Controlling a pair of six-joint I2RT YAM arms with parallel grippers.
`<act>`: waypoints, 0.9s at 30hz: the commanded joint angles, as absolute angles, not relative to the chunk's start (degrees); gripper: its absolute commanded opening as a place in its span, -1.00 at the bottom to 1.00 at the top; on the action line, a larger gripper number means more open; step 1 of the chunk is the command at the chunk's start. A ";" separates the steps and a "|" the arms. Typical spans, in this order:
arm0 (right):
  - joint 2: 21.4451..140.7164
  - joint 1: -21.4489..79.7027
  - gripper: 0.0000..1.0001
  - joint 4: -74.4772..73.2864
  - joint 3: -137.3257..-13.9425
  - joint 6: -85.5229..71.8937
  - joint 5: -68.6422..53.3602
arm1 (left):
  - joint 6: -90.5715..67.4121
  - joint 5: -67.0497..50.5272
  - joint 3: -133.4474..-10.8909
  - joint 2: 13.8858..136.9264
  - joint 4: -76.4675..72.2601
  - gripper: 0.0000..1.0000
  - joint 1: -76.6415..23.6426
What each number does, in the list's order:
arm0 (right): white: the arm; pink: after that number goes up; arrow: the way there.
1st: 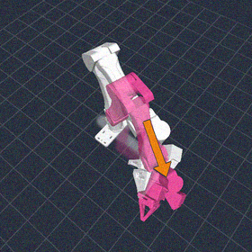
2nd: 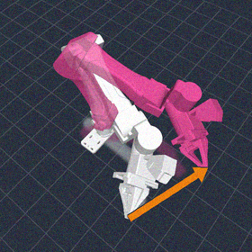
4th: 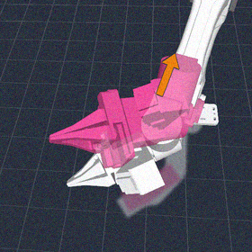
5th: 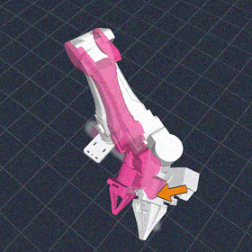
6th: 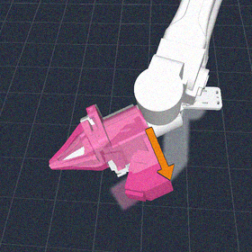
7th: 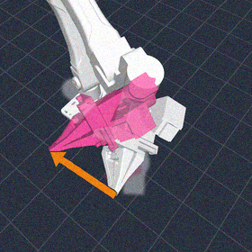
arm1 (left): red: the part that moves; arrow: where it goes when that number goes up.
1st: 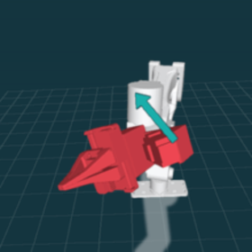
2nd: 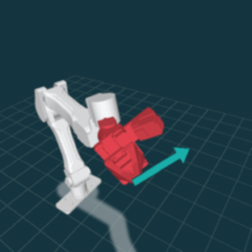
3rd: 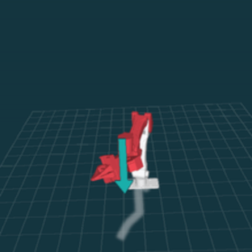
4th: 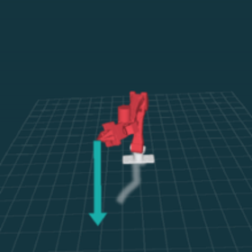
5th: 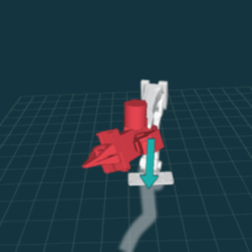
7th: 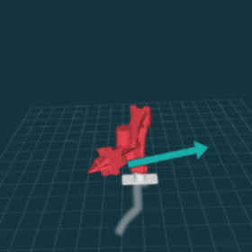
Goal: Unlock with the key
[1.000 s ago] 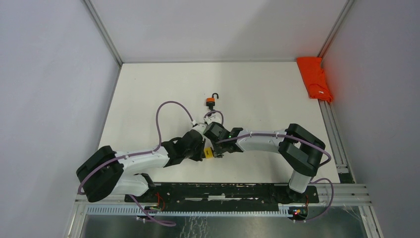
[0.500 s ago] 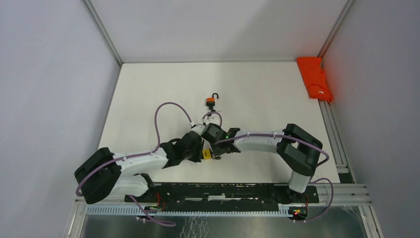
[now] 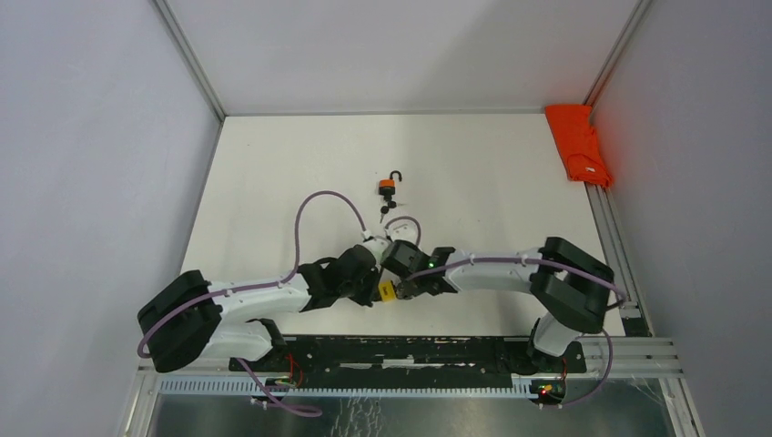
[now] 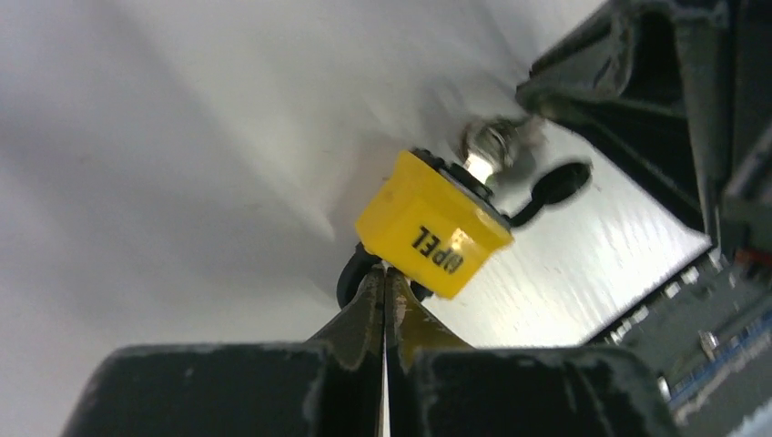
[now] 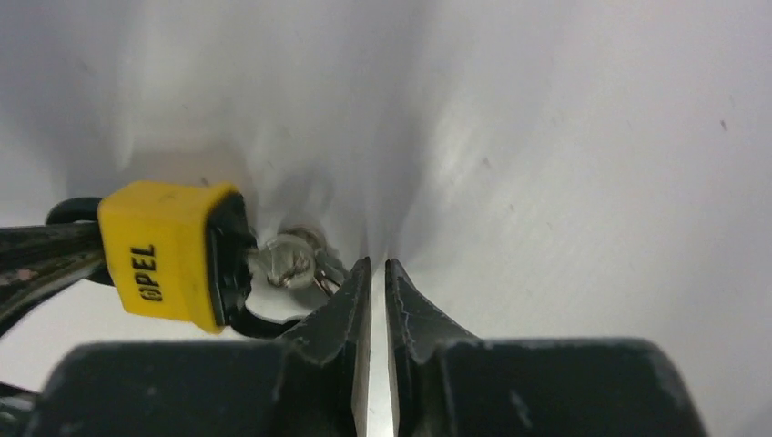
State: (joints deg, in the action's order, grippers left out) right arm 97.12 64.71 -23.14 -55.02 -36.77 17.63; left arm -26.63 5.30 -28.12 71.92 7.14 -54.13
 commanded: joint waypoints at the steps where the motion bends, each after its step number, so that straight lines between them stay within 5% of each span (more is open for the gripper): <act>1: 85.58 77.60 -0.71 -17.68 -48.39 -24.67 10.86 | -25.75 5.10 -34.44 75.16 -4.03 -0.96 -52.64; 12: 54.31 58.76 -0.60 6.56 -21.38 -28.55 -6.26 | -24.76 7.56 -38.99 78.79 1.20 -0.96 -52.61; 19: 53.61 49.74 -0.45 12.29 -14.18 -30.15 -16.68 | -26.18 7.72 -42.51 80.61 6.18 -0.96 -52.72; 27: 59.50 45.88 -0.47 36.73 -4.06 -39.89 -28.89 | -28.91 10.96 -45.03 71.49 17.06 -0.96 -52.73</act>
State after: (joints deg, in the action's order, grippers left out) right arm 56.34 47.33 19.38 -6.96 -33.95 -20.88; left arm -25.08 8.49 -41.74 77.43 11.77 -52.58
